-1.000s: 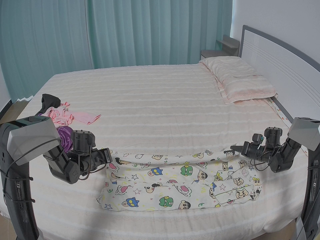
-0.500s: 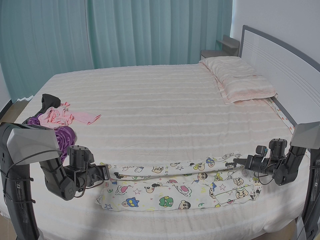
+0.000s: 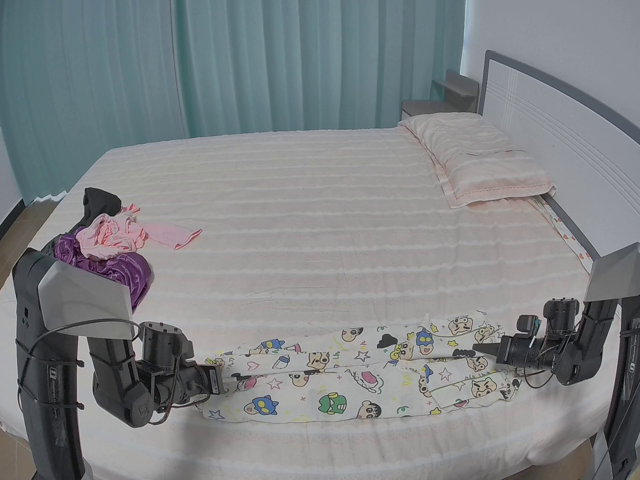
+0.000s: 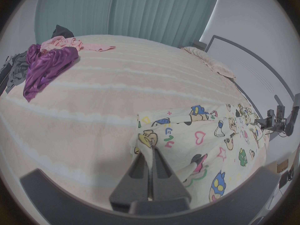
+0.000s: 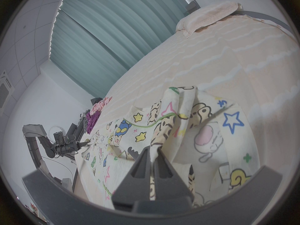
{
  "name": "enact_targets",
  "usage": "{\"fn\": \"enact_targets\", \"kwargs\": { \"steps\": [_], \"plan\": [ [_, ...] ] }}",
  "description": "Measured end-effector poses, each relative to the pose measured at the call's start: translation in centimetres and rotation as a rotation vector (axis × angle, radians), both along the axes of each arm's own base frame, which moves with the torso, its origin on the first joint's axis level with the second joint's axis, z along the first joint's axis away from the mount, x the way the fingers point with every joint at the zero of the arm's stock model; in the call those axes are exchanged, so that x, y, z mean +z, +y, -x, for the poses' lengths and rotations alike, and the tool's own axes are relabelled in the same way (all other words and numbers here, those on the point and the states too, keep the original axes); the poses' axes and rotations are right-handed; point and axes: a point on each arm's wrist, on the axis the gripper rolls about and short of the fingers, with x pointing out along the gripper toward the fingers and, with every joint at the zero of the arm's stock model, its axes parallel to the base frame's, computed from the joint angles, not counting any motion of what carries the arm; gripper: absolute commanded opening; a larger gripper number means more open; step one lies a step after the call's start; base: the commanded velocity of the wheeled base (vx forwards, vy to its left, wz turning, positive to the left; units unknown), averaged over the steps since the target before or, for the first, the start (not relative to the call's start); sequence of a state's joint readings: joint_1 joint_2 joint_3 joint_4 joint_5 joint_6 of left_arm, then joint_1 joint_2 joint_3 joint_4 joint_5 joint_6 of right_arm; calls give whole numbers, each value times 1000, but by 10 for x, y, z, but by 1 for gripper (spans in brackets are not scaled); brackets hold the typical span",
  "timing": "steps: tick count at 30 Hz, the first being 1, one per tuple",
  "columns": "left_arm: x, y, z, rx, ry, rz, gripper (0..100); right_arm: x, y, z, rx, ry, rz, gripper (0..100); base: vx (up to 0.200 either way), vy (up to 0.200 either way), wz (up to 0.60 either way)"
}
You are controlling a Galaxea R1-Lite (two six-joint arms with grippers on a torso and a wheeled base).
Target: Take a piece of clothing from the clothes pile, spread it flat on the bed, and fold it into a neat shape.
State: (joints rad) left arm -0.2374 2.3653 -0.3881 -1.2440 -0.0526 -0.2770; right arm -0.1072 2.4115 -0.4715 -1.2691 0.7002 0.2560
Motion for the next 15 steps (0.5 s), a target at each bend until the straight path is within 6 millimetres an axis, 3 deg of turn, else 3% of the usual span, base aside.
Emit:
{"fn": "enact_targets", "kwargs": {
  "steps": [6, 7, 8, 15],
  "plan": [
    [-4, 0, 6, -7, 30, -5, 0, -3, 0, 7, -1, 28, -2, 0, 0, 0, 0],
    [-5, 0, 6, -8, 33, -6, 100, -3, 0, 8, -1, 30, -1, 0, 0, 0, 0],
    [-5, 0, 6, -8, 33, -7, 100, -3, 0, 8, -1, 30, 0, 100, 0, 0, 0],
    [-7, 0, 1, 1, 15, 4, 100, -2, -4, 9, -15, 33, 1, 100, 0, 0, 0]
  ]
}}
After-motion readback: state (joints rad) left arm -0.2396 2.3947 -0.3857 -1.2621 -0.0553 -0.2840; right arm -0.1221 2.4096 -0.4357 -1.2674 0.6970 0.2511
